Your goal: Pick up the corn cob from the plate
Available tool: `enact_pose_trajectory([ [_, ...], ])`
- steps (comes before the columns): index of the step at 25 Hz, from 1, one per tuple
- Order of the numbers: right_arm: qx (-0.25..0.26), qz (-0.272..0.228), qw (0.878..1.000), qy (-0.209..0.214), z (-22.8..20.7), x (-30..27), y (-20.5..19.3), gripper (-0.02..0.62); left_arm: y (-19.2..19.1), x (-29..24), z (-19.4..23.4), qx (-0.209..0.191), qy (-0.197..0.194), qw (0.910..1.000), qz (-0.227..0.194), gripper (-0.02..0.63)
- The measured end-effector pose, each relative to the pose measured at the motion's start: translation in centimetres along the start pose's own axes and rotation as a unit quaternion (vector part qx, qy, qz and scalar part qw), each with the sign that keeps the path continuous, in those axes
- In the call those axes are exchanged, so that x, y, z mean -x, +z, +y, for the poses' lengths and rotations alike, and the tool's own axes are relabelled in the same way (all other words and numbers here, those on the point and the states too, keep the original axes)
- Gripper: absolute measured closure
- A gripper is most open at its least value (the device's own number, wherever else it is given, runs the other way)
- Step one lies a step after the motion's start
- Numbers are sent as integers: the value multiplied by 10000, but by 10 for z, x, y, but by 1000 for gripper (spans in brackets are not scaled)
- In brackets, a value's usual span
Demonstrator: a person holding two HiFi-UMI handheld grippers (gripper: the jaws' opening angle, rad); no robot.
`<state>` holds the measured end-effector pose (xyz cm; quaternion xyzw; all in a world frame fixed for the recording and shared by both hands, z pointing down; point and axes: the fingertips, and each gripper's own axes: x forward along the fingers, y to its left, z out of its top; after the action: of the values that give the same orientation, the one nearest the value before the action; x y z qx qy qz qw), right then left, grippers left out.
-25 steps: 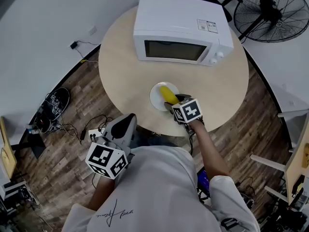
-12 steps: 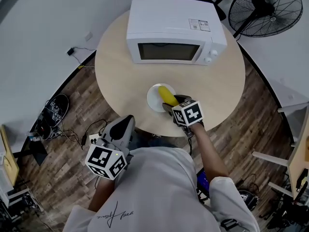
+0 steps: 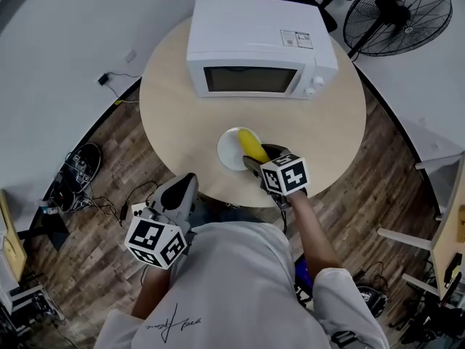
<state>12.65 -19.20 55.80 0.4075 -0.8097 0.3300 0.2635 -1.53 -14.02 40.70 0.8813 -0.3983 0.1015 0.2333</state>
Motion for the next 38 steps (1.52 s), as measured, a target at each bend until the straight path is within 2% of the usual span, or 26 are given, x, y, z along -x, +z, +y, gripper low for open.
enact_pose_trajectory([
  [21, -284, -664, 9974, 17, -2, 41, 20, 325, 3, -11, 1, 52, 27, 10000, 0, 615],
  [38, -198, -1269, 9916, -156, 0, 73, 38, 325, 3, -11, 10, 25, 85, 10000, 24, 614],
])
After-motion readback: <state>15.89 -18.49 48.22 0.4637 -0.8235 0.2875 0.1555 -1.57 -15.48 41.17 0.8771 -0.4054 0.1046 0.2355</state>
